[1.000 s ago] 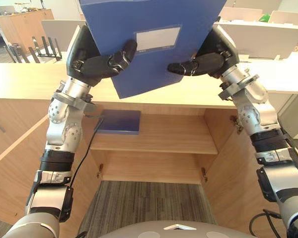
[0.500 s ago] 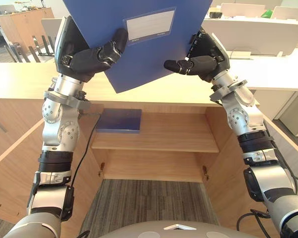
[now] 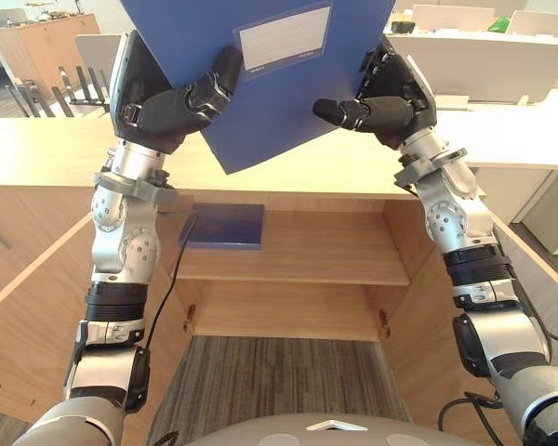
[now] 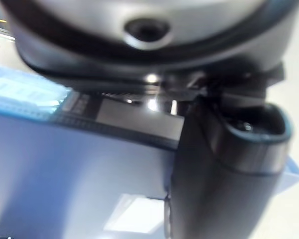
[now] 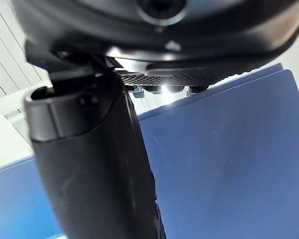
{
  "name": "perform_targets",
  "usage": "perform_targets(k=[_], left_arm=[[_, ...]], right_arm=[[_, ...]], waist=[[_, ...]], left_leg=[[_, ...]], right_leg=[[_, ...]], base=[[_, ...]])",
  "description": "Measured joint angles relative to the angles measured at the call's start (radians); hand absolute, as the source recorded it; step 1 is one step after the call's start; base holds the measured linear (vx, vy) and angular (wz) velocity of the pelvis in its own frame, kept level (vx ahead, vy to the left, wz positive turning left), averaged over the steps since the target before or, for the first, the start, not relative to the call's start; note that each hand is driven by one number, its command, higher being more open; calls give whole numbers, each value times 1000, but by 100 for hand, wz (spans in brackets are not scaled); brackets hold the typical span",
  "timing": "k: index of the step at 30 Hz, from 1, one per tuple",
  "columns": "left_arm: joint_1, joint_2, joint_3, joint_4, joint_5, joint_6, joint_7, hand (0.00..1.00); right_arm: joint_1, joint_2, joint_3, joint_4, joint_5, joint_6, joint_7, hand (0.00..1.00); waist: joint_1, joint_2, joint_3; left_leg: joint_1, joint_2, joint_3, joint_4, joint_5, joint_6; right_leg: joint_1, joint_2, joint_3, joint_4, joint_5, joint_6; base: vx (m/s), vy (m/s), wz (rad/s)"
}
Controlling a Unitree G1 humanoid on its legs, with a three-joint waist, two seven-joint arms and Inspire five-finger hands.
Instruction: Walk over to the cabinet, pick up the folder, carry it to the office cabinet, place the folder inside the office cabinet, then close the office cabinet door
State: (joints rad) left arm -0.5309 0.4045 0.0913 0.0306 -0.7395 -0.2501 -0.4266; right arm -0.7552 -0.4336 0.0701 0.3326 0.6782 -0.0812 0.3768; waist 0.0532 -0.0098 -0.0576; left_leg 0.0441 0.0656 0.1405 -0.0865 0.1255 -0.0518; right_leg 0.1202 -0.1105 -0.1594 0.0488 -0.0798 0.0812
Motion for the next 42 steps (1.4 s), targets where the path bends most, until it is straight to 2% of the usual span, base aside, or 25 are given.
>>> perform_targets(k=[12,17,24,25,31,36,42], left_arm=[[-20,5,-25,0,-43,-42,-22,0],[-20,6,-29,1,-62,-76,-22,0],[-20,-4,-43,30,-128,-100,-22,0],[-20,-12,-43,33,-133,-102,-22,0],[-6,-52,-49,55,-197,-120,-37,0],[2,-67,-69,114,-243,-123,-39,0],[69,-76,-95,119,-245,-123,-39,0]], right_arm=[[-134,-120,95,-1,-46,2,-17,100],[-181,-144,123,-1,-46,2,-21,100],[-221,-151,140,-1,-42,3,-33,100],[-229,-151,140,0,-41,3,-36,0],[-267,-146,135,0,-24,3,-53,0],[-276,-146,144,-1,-25,-10,-57,0],[-276,-142,158,-10,-26,-11,-32,0]], waist=[[1,1,-3],[4,3,-7],[25,11,-37],[27,11,-37],[28,12,-41],[29,23,-67],[27,31,-72]], left_leg=[[-1,2,1,0,-1,-1],[-2,3,1,1,-2,-2],[-4,3,0,1,-5,-7],[-4,4,-1,1,-5,-7],[-6,4,-3,1,-5,-7],[-22,3,-11,1,-3,-6],[-21,2,-14,1,-3,-7]], right_leg=[[2,2,2,0,0,0],[2,3,3,0,0,0],[0,4,4,-2,-1,-1],[1,4,3,-2,-1,-1],[-1,4,3,-1,-1,-2],[-14,4,2,0,-1,-2],[-14,4,3,1,-1,-2]], base=[[0,0,0],[0,0,0],[0,0,0],[0,0,0],[0,0,0],[0,0,0],[0,0,0]])
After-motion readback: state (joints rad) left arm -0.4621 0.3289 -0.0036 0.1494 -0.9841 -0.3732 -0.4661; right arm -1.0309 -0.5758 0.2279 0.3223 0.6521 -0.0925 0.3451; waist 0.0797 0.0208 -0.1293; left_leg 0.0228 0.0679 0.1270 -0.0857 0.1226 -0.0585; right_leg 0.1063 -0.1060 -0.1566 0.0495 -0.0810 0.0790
